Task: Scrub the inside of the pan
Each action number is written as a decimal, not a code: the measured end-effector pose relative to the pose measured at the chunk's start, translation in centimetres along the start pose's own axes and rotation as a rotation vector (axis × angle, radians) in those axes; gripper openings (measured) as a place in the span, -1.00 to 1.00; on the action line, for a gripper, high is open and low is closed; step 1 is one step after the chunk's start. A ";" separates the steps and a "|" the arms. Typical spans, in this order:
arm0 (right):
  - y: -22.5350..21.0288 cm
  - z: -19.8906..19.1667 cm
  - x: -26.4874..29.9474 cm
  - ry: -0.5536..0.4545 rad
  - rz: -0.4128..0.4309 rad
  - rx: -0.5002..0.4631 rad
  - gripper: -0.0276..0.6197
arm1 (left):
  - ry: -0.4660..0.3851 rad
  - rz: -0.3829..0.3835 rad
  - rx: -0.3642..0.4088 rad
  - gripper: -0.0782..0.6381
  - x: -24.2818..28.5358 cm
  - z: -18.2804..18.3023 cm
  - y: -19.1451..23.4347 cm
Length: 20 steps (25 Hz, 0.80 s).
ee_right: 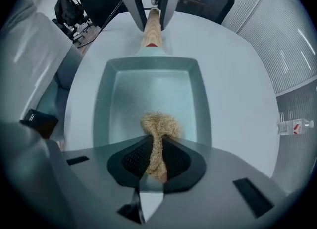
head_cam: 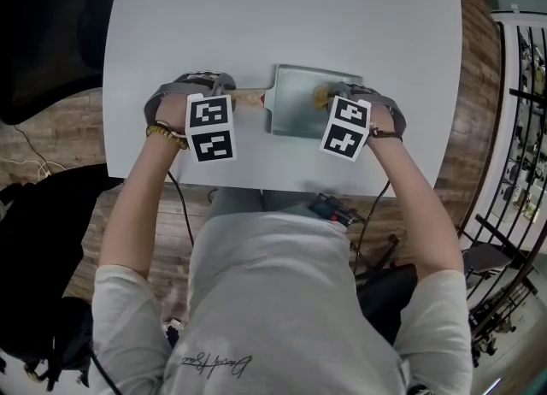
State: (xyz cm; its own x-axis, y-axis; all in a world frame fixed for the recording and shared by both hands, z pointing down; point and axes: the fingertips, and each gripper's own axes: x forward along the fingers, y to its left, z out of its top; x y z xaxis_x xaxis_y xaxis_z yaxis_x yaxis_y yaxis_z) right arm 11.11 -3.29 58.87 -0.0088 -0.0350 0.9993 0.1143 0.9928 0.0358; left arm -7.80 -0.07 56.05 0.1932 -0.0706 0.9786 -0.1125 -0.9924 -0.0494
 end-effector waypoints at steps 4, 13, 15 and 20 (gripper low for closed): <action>2.7 -0.2 -0.2 0.010 0.097 -0.003 -0.70 | 0.004 0.006 0.001 -0.37 0.1 -0.1 0.1; 6.5 -0.7 -0.5 0.025 0.312 0.043 -0.70 | 0.011 0.004 0.012 -0.37 0.1 -0.2 0.0; 6.4 -0.7 -0.6 0.021 0.324 0.053 -0.70 | 0.018 0.004 0.023 -0.37 0.1 -0.2 0.1; 5.3 -1.3 -0.5 0.005 0.283 0.094 -0.70 | 0.034 0.000 0.063 -0.37 0.2 0.0 -0.2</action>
State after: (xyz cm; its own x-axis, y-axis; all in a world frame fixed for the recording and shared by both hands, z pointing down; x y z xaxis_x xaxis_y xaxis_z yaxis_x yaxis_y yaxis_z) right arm 13.06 1.85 58.54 0.0155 0.2443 0.9696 0.0187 0.9695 -0.2446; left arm -7.70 0.12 56.26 0.1599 -0.0685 0.9848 -0.0513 -0.9968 -0.0610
